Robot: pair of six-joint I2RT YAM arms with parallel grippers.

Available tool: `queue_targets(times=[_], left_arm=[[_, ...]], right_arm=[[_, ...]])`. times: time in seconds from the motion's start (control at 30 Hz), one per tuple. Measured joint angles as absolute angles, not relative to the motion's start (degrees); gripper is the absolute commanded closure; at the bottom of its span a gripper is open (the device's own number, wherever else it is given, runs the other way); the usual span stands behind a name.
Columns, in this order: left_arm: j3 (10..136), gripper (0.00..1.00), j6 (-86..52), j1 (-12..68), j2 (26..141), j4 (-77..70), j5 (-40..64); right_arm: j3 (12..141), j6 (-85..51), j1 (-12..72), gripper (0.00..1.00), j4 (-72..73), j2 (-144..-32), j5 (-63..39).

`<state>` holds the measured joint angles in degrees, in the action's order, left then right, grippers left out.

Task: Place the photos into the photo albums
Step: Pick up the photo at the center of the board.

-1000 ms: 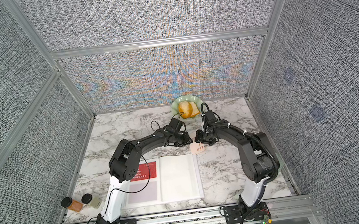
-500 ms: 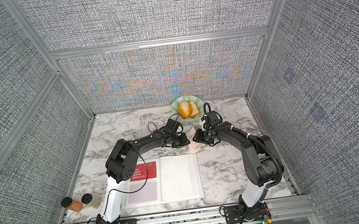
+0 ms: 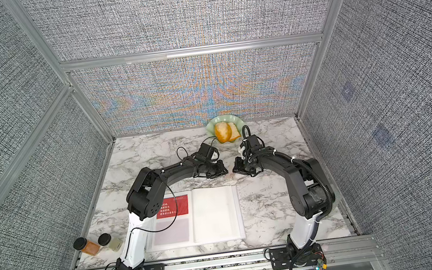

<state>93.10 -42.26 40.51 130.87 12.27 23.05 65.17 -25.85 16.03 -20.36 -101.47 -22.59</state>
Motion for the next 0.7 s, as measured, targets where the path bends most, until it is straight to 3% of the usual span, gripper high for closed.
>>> queue_targets(times=[0.13, 0.33, 0.53, 0.7], left_arm=[[92.97, 0.80, -42.26, 40.47, 130.87, 12.12, 23.51], [92.64, 0.81, -42.39, 40.40, 130.87, 11.64, 24.27], [92.60, 0.80, -42.35, 40.38, 130.58, 12.21, 24.51], [92.60, 0.74, -41.47, 39.05, 129.01, 13.17, 24.67]], right_arm=[[65.36, -26.57, 15.66, 0.85, -20.29, -101.80, -21.78], [65.65, -28.08, 15.40, 1.00, -19.11, -102.02, -21.47], [63.88, -28.75, 14.68, 1.00, -16.97, -100.38, -21.71], [60.45, -29.28, 12.43, 1.00, -14.79, -97.43, -23.35]])
